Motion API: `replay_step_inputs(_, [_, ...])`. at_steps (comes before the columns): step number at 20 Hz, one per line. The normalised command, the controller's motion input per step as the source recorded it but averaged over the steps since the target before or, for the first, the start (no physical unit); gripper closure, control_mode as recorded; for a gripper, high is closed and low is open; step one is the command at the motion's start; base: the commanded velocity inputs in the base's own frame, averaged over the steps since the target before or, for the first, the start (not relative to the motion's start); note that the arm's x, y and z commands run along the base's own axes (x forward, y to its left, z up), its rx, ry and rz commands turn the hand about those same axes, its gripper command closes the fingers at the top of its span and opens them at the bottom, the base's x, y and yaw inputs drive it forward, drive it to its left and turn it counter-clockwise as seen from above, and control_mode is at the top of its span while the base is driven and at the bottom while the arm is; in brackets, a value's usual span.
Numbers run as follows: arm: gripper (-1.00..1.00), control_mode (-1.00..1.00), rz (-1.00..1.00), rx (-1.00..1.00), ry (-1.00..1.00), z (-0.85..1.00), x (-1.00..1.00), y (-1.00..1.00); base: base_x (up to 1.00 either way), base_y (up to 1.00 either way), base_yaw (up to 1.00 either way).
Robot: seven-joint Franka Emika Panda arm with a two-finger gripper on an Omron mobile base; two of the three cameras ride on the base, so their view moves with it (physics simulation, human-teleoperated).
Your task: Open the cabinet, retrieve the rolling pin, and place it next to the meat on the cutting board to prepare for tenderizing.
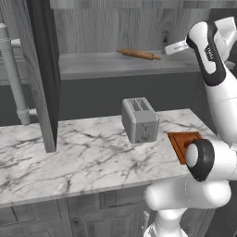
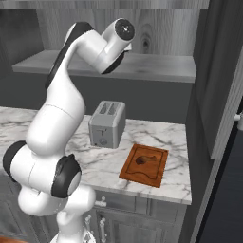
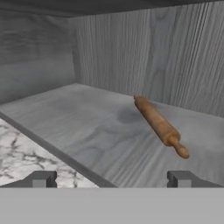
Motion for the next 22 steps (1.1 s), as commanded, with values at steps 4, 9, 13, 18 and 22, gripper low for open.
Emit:
replay_step_inputs(4, [-1.00, -1.00, 0.00, 0.01, 0.04, -0.03, 0.44, 0.00, 0.00, 0.00, 0.00])
replay_step_inputs(9, [-1.00, -1.00, 0.00, 0.00, 0.08, -0.05, 0.40, 0.00, 0.00, 0.00, 0.00])
replay_step_inputs(13, [-1.00, -1.00, 0.00, 0.00, 0.12, -0.04, 0.40, 0.00, 0.00, 0.00, 0.00])
replay_step_inputs(18, [-1.00, -1.00, 0.01, 0.00, 0.02, -0.13, 0.32, 0.00, 0.00, 0.00, 0.00])
replay_step_inputs(22, [-1.00, -1.00, 0.02, 0.00, -0.06, -0.20, 0.17, 0.00, 0.00, 0.00, 0.00])
